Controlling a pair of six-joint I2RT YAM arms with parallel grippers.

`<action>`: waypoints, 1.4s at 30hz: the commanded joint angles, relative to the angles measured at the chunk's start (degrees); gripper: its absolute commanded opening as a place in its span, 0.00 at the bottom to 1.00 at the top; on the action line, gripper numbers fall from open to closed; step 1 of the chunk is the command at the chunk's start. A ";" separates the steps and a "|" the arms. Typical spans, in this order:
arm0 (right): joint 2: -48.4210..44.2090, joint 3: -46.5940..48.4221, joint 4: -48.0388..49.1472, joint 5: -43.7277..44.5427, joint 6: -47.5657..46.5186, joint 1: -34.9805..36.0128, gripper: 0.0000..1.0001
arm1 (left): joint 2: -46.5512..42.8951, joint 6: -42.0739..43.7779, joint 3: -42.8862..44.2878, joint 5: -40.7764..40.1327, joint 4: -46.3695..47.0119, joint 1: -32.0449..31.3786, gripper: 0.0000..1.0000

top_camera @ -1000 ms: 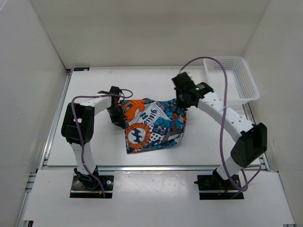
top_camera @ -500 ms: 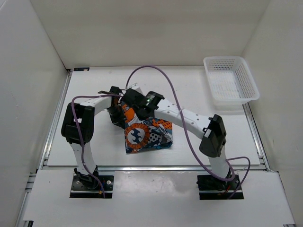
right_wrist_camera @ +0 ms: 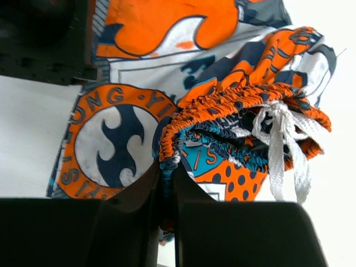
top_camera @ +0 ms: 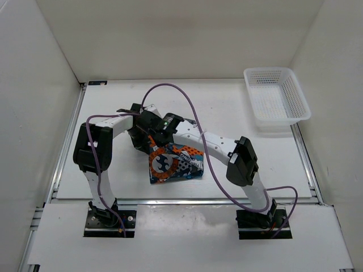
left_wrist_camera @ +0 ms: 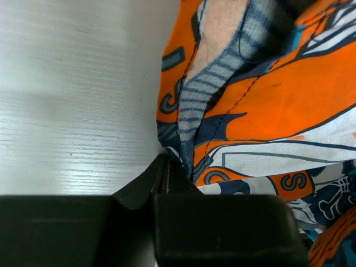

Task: Fold and stack the shorts
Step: Fold the shorts

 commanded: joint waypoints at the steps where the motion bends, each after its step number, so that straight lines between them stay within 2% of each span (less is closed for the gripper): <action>1: 2.35 3.27 3.80 -4.13 -0.96 0.04 0.10 | -1.14 0.40 -1.65 -2.23 2.33 0.23 0.10; 2: 2.35 3.80 4.58 -5.45 -1.57 0.04 0.38 | -1.15 0.40 -1.66 -1.54 2.33 0.24 0.11; 3: 1.74 3.80 6.07 -6.59 -1.57 0.04 0.53 | -1.67 0.40 -1.66 -1.01 2.33 1.98 0.22; 5: -2.82 -0.48 8.62 -8.44 -2.10 0.04 0.82 | -3.42 0.40 -1.66 -0.47 1.36 3.57 0.30; 6: -4.67 -2.33 11.24 -9.23 -2.10 0.04 0.84 | -4.56 0.40 -1.66 -0.47 -0.12 4.97 0.36; 7: -8.51 -4.18 12.31 -9.85 -1.58 -0.48 0.84 | -7.01 1.01 -1.66 -0.47 -0.74 5.68 0.38; 10: -16.42 -12.79 15.48 -12.75 0.35 -2.42 0.85 | -10.45 1.02 1.05 -2.93 -3.55 7.62 0.38; 11: -18.46 -15.42 16.36 -13.28 2.19 -3.55 0.83 | -12.73 1.02 1.85 -3.98 -4.86 8.32 0.38; 13: -23.90 -23.07 17.59 -13.28 4.04 -4.61 0.74 | -14.59 2.07 4.39 -4.52 -6.01 8.33 0.35; 14: -25.50 -25.44 17.60 -13.28 5.97 -5.58 0.69 | -16.07 2.07 5.28 -5.74 -6.98 7.46 0.25; 15: -26.91 -29.82 17.60 -13.28 6.94 -6.11 0.59 | -16.09 2.68 6.16 -6.36 -6.99 6.75 0.22; 18: -33.84 -38.35 17.60 -12.49 10.89 -9.00 0.47 | -16.88 4.88 9.23 -6.89 -7.60 1.84 0.20; 20: -36.22 -41.89 17.60 -13.10 12.39 -11.90 0.47 | -14.97 5.93 11.68 -6.36 -7.60 -2.91 0.28; 22: -39.38 -45.92 17.60 -13.72 13.45 -14.79 0.54 | -12.85 6.73 13.71 -7.15 -7.60 -6.25 0.42; 23: -40.27 -46.90 17.60 -13.72 13.46 -15.60 0.56 | -11.71 7.34 15.90 -7.94 -8.12 -9.31 0.78; 24: -41.85 -47.61 17.08 -13.72 13.46 -16.39 0.58 | -9.26 7.35 16.88 -8.64 -8.13 -10.56 0.93; 25: -42.47 -48.14 17.07 -13.72 13.46 -17.61 0.61 | -7.93 7.35 17.76 -9.17 -8.65 -11.70 1.00; 26: -43.09 -48.93 16.38 -13.72 13.46 -18.15 0.63 | -6.61 7.35 18.46 -9.70 -8.66 -13.19 1.00; 34: -45.82 -50.08 14.61 -13.19 12.93 -19.47 0.64 | 5.79 8.57 23.48 -11.28 -8.13 -13.73 1.00; 36: -46.34 -50.08 14.00 -12.67 12.93 -20.00 0.64 | 6.41 8.58 24.18 -11.28 -8.13 -13.73 0.89; 38: -46.34 -50.08 14.00 -12.67 12.93 -20.00 0.64 | 6.41 8.58 24.18 -11.28 -8.13 -13.73 0.69; 39: -46.87 -50.08 13.47 -12.06 12.93 -20.00 0.64 | 5.37 8.58 24.18 -11.28 -8.13 -13.73 0.39; 40: -46.87 -50.08 13.47 -12.05 12.93 -20.00 0.64 | 4.66 8.58 24.70 -11.28 -9.00 -13.73 0.27; 42: -47.40 -50.60 13.47 -11.52 12.93 -20.00 0.63 | 2.73 8.58 24.71 -11.28 -10.23 -13.03 0.10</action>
